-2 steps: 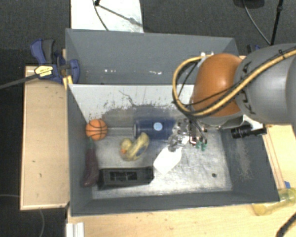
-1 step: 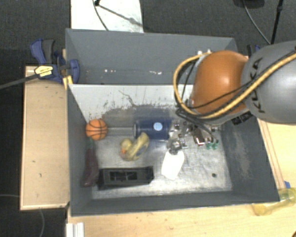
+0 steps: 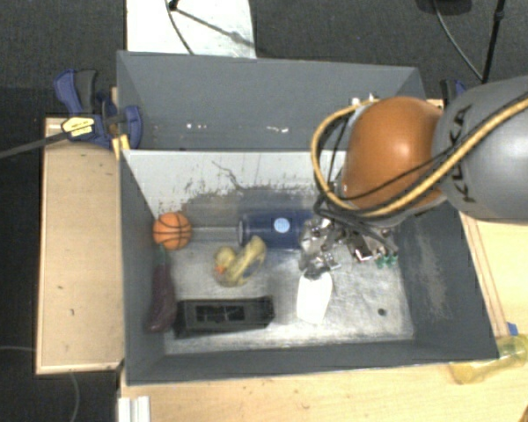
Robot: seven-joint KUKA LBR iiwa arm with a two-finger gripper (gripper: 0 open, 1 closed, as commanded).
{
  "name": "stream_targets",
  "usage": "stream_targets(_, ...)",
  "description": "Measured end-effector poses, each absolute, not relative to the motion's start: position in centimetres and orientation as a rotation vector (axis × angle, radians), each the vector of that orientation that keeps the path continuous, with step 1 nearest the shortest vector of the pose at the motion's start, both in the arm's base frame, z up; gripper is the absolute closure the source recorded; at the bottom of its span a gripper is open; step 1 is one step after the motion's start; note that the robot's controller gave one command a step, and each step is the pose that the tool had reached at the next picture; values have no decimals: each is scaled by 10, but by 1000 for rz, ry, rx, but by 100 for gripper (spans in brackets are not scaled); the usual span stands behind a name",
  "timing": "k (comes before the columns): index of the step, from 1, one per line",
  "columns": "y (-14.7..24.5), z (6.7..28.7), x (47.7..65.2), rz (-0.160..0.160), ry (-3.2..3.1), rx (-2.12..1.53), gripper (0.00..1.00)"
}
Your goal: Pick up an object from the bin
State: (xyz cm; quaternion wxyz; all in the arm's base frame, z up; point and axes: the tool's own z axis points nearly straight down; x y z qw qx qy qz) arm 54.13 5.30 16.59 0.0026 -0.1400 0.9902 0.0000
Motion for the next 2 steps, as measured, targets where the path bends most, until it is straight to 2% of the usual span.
stream_targets(1,65,164,550,1,3140,-3,100)
stream_targets(2,72,174,560,1,3138,-71,100)
